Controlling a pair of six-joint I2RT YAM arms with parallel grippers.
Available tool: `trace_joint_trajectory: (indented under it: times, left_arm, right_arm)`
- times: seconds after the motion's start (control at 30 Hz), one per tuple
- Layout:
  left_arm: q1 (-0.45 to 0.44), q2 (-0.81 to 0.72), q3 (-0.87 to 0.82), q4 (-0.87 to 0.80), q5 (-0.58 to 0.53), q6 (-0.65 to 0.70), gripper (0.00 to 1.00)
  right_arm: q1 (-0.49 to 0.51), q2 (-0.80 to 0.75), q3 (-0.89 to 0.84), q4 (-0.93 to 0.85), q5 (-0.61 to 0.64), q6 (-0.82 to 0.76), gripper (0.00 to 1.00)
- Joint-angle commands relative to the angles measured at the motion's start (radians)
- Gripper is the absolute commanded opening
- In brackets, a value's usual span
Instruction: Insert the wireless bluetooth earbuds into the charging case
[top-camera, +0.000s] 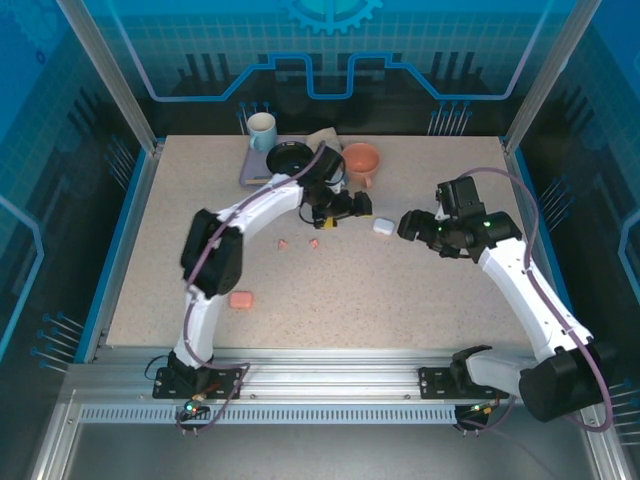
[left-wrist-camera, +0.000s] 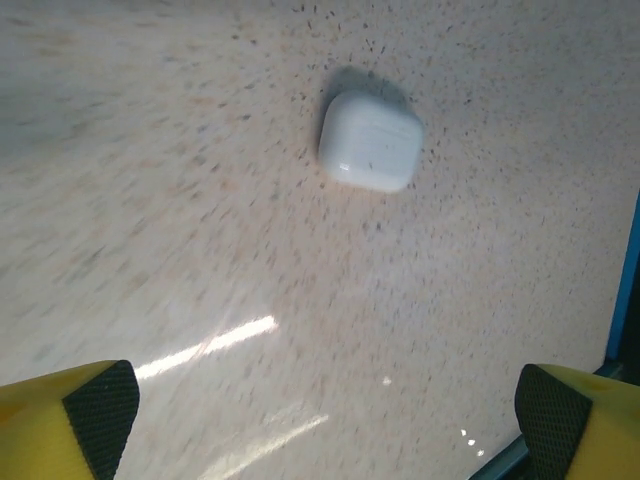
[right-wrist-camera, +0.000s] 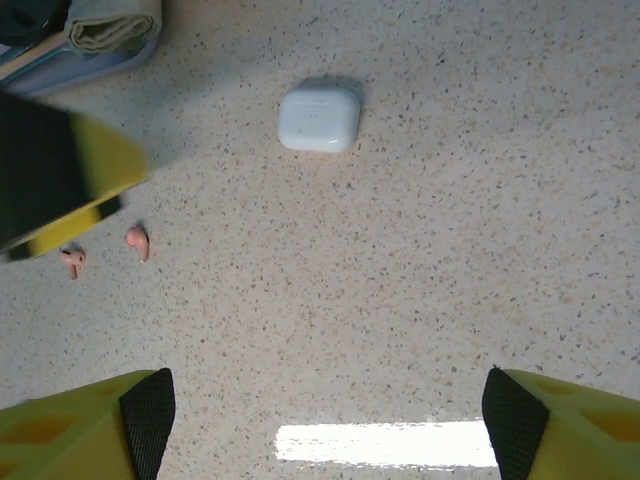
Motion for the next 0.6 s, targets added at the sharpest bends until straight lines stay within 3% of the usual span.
trace_joint_trajectory:
  times: [0.0,0.27,0.47,0.57]
  left_arm:
    - [0.012,-0.216,-0.17,0.006,-0.199,0.018,0.99]
    - [0.186,-0.604,-0.645,0.133,-0.354,-0.147,0.99]
    - [0.356,-0.743,-0.735,0.095,-0.399,-0.181,0.99]
    - [0.447,-0.768,-0.718,0.061,-0.356,-0.176,0.99]
  right_arm:
    - [0.047,-0.011,-0.022,0.039,-0.027,0.02,0.84]
    - [0.299,0.154,0.065,0.058,0.034,0.075,0.83]
    - [0.574,0.392,0.237,0.044,0.157,0.237,0.84]
    - [0.686,0.549,0.391,-0.003,0.207,0.322,0.85]
